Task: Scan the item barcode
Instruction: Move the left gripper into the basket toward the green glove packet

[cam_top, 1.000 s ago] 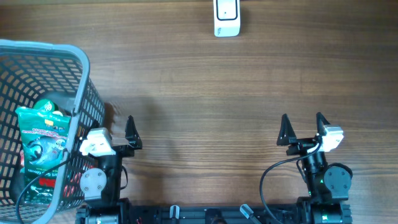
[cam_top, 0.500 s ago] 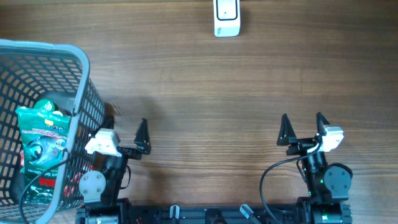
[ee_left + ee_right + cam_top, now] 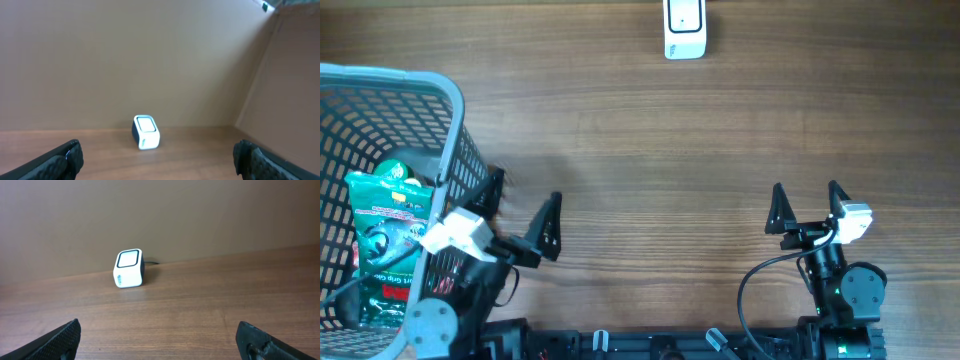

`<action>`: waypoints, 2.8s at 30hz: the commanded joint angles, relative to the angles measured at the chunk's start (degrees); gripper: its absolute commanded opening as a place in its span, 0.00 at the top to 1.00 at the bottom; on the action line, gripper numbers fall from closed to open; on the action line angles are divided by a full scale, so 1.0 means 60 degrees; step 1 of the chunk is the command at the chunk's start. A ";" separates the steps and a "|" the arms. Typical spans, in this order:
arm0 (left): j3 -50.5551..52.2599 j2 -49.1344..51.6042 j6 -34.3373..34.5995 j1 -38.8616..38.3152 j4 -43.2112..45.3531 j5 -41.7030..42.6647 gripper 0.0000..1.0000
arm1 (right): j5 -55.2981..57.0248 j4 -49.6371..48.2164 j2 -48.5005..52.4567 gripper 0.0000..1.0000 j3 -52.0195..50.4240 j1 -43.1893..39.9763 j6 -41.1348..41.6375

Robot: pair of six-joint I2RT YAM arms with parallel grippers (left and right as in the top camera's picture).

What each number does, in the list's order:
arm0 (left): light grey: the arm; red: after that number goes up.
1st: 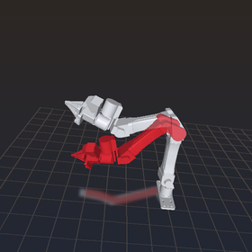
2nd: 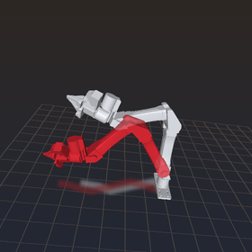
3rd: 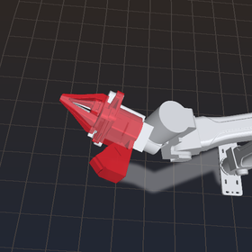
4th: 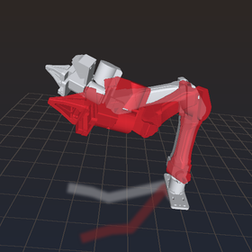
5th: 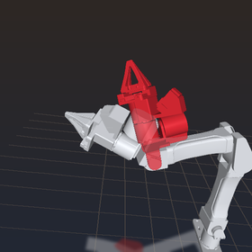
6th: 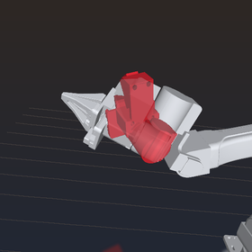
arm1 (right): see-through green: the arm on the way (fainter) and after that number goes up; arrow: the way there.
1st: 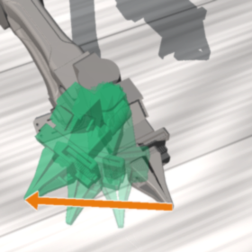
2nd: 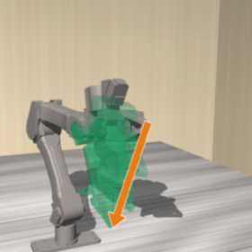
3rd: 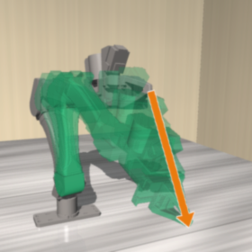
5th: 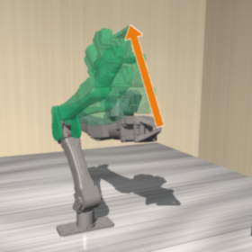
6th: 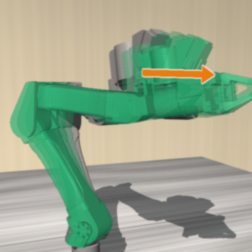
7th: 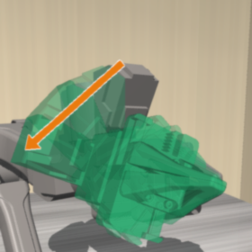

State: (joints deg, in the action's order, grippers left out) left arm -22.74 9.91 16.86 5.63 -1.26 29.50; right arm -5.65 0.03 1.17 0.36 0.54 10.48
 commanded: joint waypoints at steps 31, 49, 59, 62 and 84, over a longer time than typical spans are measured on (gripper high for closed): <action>-1.2389 0.9402 0.1249 0.0047 -0.9500 -0.5982 0.00 | 0.0193 -0.0029 0.0029 0.00 -0.0007 -0.0066 0.0098; -1.3282 1.2185 0.4105 0.3515 -1.2735 -0.7916 0.00 | 0.0193 -0.0029 0.0029 0.00 -0.0007 -0.0066 0.0098; -1.3264 1.4109 0.4342 0.4393 -1.3347 -0.6619 0.00 | 0.0193 -0.0029 0.0029 0.00 -0.0007 -0.0066 0.0098; -1.3264 1.4702 0.4342 0.4393 -1.3417 -0.6415 0.00 | 0.0193 -0.0029 0.0029 0.00 -0.0007 -0.0066 0.0098; -1.1690 1.5442 0.4346 0.4404 -1.2892 -0.7071 0.04 | 0.0193 -0.0029 0.0029 0.00 -0.0007 -0.0066 0.0102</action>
State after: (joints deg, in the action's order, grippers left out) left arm -93.95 102.35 42.35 31.75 -79.22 -12.12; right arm -5.48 0.03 1.30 0.36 0.56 10.48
